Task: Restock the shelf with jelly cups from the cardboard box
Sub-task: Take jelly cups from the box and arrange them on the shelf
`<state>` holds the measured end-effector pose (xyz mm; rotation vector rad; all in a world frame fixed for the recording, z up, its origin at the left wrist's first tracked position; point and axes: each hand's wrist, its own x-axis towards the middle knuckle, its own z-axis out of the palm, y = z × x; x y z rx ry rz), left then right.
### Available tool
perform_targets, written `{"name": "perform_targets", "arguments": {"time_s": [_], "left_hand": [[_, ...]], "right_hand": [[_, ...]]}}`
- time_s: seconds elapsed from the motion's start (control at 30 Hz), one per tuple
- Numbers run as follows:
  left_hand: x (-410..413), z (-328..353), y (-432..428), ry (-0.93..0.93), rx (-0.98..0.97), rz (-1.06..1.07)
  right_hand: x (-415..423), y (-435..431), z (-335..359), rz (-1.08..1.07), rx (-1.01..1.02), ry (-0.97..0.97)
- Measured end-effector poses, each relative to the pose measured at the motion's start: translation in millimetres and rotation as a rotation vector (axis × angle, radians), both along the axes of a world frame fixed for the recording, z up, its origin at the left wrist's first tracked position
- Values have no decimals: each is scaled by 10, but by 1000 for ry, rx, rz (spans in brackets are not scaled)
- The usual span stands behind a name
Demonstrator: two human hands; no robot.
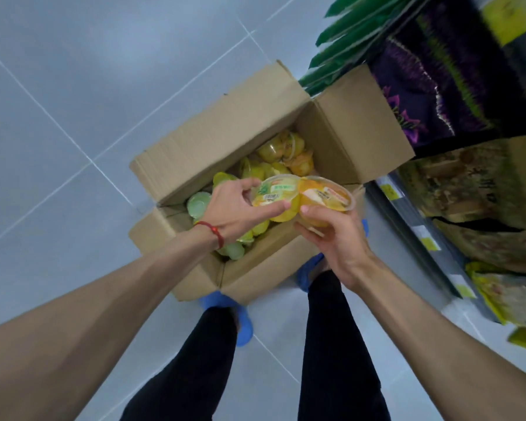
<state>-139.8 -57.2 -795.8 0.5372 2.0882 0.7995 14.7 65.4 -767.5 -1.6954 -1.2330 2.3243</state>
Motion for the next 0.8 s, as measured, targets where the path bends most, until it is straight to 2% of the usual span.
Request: {"name": "perform_targets", "arguments": {"time_s": [0.1, 0.2, 0.47, 0.6, 0.8], "left_hand": [[47, 309, -164, 61, -16, -134], [165, 646, -306, 44, 1, -173], [785, 1595, -347, -317, 147, 93], [1029, 2169, -207, -214, 205, 89], [1171, 3228, 128, 55, 345, -38]], "right_hand": [[60, -161, 306, -1, -12, 48], [175, -325, 660, 13, 4, 72], [735, -490, 1565, -83, -33, 239], [989, -400, 2117, -56, 74, 258], [1310, -137, 3200, -261, 320, 203]]}}
